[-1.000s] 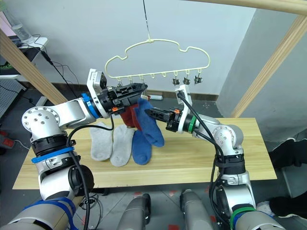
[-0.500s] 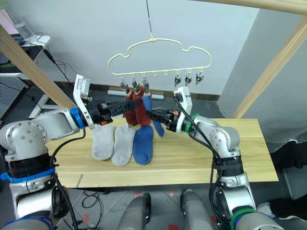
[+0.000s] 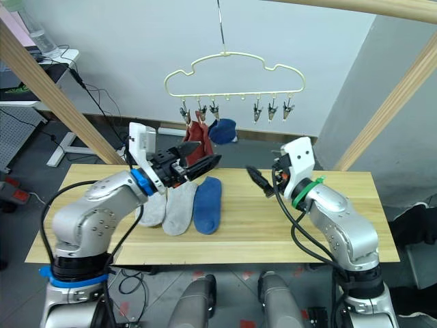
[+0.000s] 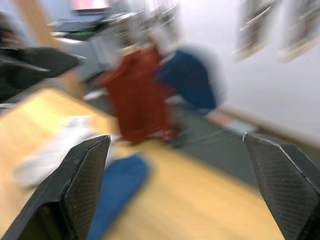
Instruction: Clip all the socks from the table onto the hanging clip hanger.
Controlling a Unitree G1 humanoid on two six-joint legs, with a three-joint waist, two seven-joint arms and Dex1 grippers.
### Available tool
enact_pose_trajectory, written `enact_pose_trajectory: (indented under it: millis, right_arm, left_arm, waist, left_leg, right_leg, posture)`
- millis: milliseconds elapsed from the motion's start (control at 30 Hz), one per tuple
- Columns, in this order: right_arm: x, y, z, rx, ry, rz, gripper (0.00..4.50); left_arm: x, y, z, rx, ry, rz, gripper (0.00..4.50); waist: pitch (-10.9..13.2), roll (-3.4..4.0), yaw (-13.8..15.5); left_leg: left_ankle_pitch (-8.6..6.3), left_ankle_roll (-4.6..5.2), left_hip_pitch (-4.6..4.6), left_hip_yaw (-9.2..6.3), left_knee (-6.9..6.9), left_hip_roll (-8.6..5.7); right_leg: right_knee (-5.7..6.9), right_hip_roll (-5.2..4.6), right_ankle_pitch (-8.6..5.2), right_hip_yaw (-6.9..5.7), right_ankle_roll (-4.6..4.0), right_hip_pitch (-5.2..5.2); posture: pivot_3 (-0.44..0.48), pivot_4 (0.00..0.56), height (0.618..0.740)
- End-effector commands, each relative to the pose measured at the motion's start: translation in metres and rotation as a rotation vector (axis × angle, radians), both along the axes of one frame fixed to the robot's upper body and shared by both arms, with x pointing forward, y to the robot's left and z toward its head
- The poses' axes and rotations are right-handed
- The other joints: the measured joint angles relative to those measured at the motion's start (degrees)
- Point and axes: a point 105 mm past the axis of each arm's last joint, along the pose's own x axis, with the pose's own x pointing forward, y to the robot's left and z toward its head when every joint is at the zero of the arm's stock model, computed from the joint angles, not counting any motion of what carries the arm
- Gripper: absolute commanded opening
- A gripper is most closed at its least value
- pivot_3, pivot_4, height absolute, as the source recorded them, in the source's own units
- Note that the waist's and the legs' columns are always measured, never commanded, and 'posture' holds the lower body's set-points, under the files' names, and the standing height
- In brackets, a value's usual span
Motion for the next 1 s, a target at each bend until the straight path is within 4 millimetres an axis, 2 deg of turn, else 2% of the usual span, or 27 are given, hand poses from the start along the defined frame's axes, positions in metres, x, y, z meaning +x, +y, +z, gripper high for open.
enact_pose_trajectory:
  millis: [33, 133, 300, 400, 700, 767, 833, 933, 1000]
  right_arm:
    - [-0.008, -0.002, 0.021, -0.013, -0.136, -0.037, 4.5]
    - [-0.009, -0.012, 0.026, -0.003, -0.175, -0.113, 4.5]
    - [-0.015, -0.014, 0.018, -0.035, -0.164, -0.112, 4.5]
    - [-0.017, -0.013, 0.024, -0.027, -0.185, -0.109, 4.5]
    - [-0.017, -0.009, 0.035, -0.023, -0.228, -0.113, 4.5]
    - [-0.016, -0.008, 0.036, 0.002, -0.209, -0.119, 4.5]
    - [-0.011, -0.007, 0.035, 0.025, -0.179, -0.154, 4.5]
    - [-0.002, -0.004, 0.037, 0.045, -0.163, -0.197, 4.5]
    - [0.003, 0.003, 0.035, 0.054, -0.156, -0.208, 4.5]
  left_arm:
    - [0.003, -0.008, 0.008, 0.011, -0.128, -0.007, 4.13]
    - [0.017, -0.02, 0.002, 0.005, -0.149, 0.02, 3.37]
    - [0.031, -0.039, 0.0, 0.01, -0.212, 0.029, 3.37]
    - [0.045, -0.05, 0.001, 0.01, -0.247, 0.07, 3.37]
    - [0.068, -0.057, 0.003, 0.029, -0.296, 0.137, 3.37]
    - [0.07, -0.055, 0.005, 0.011, -0.301, 0.15, 3.37]
    - [0.062, -0.044, 0.006, -0.013, -0.295, 0.131, 3.37]
    - [0.042, -0.02, 0.005, -0.029, -0.277, 0.078, 3.37]
    - [0.029, 0.006, 0.005, -0.016, -0.262, 0.071, 3.37]
  waist:
    - [-0.01, 0.02, -0.22]
    - [-0.02, 0.04, -0.39]
    - [-0.02, 0.04, -0.82]
    - [-0.02, 0.05, -1.08]
    - [-0.02, 0.05, -2.5]
    - [-0.02, 0.04, -2.86]
    - [-0.02, 0.04, -3.03]
    - [-0.03, 0.07, -4.12]
    - [-0.02, 0.07, -4.51]
  left_leg:
    - [0.0, 0.0, 0.01, 0.01, 0.0, 0.0]
    - [0.0, 0.01, 0.02, -0.01, 0.0, 0.05]
    - [0.0, 0.02, 0.01, -0.01, 0.06, 0.01]
    - [0.0, 0.03, 0.01, -0.01, 0.1, 0.0]
    - [0.0, 0.03, 0.02, -0.07, 0.18, 0.03]
    - [0.0, 0.03, 0.02, -0.07, 0.18, 0.02]
    - [0.0, 0.03, 0.02, -0.07, 0.19, 0.03]
    - [0.0, 0.03, 0.07, 0.01, 0.12, 0.11]
    - [0.01, 0.02, 0.08, -0.04, 0.09, 0.15]
  right_leg:
    - [0.01, 0.02, 0.0, 0.01, 0.0, -0.01]
    - [0.05, 0.09, 0.0, 0.01, 0.0, -0.01]
    - [0.04, 0.09, 0.0, 0.02, 0.0, 0.04]
    - [0.05, 0.08, 0.01, 0.02, 0.01, 0.05]
    - [0.08, 0.15, 0.02, -0.02, 0.03, 0.11]
    - [0.09, 0.15, 0.02, -0.01, 0.03, 0.12]
    - [0.09, 0.15, 0.02, 0.0, 0.04, 0.12]
    - [0.12, 0.17, 0.02, 0.1, 0.03, 0.07]
    - [0.2, 0.2, 0.01, 0.06, 0.02, 0.02]
  posture:
    - [-0.104, 0.246, 0.74]
    - [-0.118, 0.247, 0.74]
    - [-0.136, 0.249, 0.74]
    - [-0.15, 0.252, 0.74]
    - [-0.178, 0.256, 0.74]
    - [-0.178, 0.256, 0.74]
    - [-0.182, 0.258, 0.74]
    - [-0.164, 0.264, 0.74]
    - [-0.153, 0.267, 0.74]
